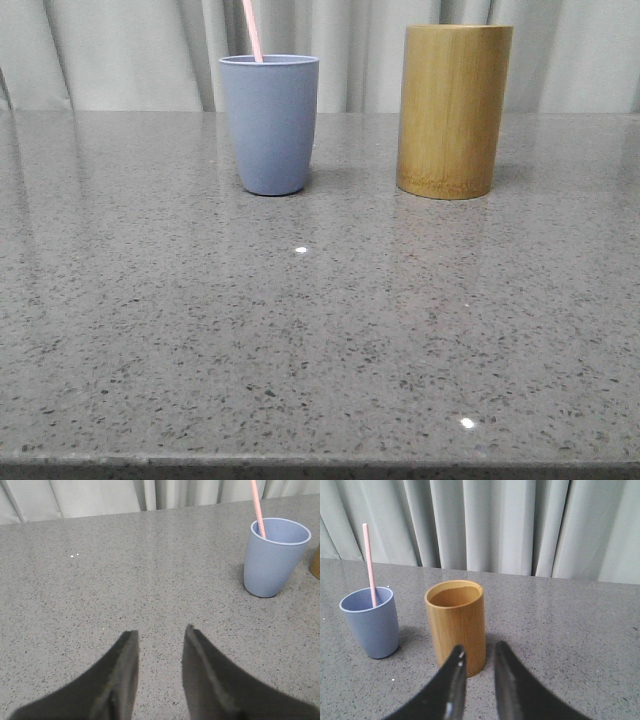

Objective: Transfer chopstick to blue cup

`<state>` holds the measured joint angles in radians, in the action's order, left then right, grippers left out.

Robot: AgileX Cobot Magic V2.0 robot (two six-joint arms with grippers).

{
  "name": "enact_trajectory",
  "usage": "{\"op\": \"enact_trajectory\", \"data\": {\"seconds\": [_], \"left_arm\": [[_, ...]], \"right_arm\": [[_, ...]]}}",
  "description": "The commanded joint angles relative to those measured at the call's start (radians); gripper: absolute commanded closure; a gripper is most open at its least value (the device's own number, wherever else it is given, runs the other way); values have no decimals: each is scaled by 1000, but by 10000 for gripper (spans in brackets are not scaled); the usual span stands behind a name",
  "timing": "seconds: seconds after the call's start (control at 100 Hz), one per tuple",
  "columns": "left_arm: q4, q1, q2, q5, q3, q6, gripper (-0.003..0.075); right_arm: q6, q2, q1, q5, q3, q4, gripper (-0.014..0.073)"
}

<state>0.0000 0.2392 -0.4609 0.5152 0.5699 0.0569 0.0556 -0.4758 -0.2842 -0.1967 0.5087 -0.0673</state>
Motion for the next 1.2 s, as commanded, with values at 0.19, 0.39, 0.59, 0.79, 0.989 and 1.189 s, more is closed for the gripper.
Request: {"op": "enact_trajectory", "data": {"seconds": [0.19,0.39,0.59,0.79,0.989,1.189], "left_arm": [[0,-2,136,-84,-65,10,738],[0,-2,238,-82,-121,10,739],[-9,-2,295,-66,-147,10,739],[-17,-2,295,-66,-147,10,739],[-17,-2,295,-66,-147,10,739],[-17,-2,295,-66,-147,10,739]], "right_arm": [[0,156,7,71,-82,4,656],[0,232,7,69,-143,4,656],[0,280,7,75,-180,4,656],[0,281,7,73,-180,4,656],[0,281,7,73,-180,4,661],[0,281,7,73,-180,4,661]]}}
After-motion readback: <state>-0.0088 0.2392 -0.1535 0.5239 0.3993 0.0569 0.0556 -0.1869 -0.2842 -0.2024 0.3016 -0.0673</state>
